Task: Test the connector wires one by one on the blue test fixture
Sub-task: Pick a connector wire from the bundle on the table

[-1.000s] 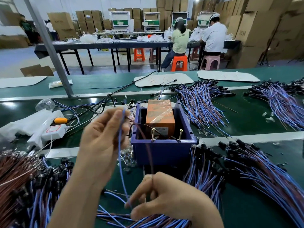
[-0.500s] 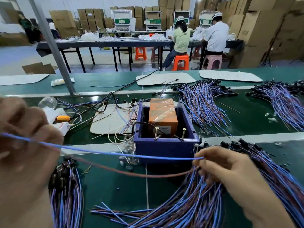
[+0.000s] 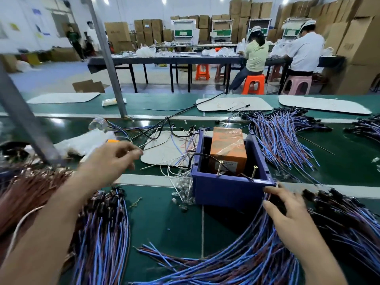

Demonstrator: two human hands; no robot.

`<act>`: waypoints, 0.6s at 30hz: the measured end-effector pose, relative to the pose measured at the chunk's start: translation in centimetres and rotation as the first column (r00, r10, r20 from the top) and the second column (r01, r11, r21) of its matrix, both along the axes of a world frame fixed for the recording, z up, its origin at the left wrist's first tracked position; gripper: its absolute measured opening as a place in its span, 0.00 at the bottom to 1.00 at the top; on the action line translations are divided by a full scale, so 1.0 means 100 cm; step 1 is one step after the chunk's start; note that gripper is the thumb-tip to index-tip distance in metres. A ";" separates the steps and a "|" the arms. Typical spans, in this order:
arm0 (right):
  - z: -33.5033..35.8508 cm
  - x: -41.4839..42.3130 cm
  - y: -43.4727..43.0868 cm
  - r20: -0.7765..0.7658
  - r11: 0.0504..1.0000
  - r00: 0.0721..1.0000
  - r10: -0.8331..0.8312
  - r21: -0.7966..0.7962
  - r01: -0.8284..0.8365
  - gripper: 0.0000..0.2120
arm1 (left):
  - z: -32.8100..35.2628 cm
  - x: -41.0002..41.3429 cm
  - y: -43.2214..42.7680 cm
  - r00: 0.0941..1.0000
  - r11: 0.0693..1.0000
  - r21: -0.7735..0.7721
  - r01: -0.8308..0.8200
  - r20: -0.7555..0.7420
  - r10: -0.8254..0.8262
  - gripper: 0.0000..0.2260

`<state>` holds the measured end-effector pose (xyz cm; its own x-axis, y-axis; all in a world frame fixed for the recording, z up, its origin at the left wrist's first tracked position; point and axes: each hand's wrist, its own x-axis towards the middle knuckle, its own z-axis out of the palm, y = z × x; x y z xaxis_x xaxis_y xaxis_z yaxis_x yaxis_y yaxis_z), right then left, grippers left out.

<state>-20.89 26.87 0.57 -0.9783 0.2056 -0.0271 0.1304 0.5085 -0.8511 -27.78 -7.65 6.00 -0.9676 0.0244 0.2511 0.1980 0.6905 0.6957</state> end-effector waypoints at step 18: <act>0.016 0.000 -0.018 -0.101 0.978 0.975 -0.200 -0.086 0.192 0.04 | -0.075 -0.026 -0.006 0.969 0.647 -0.762 0.028 0.180 0.170 0.17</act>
<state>-20.89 25.05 2.13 -0.9170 0.3952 0.0542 0.1261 0.4162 -0.9005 -30.42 -8.25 -1.49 -0.9986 0.0383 -0.0366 0.0404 0.9975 -0.0579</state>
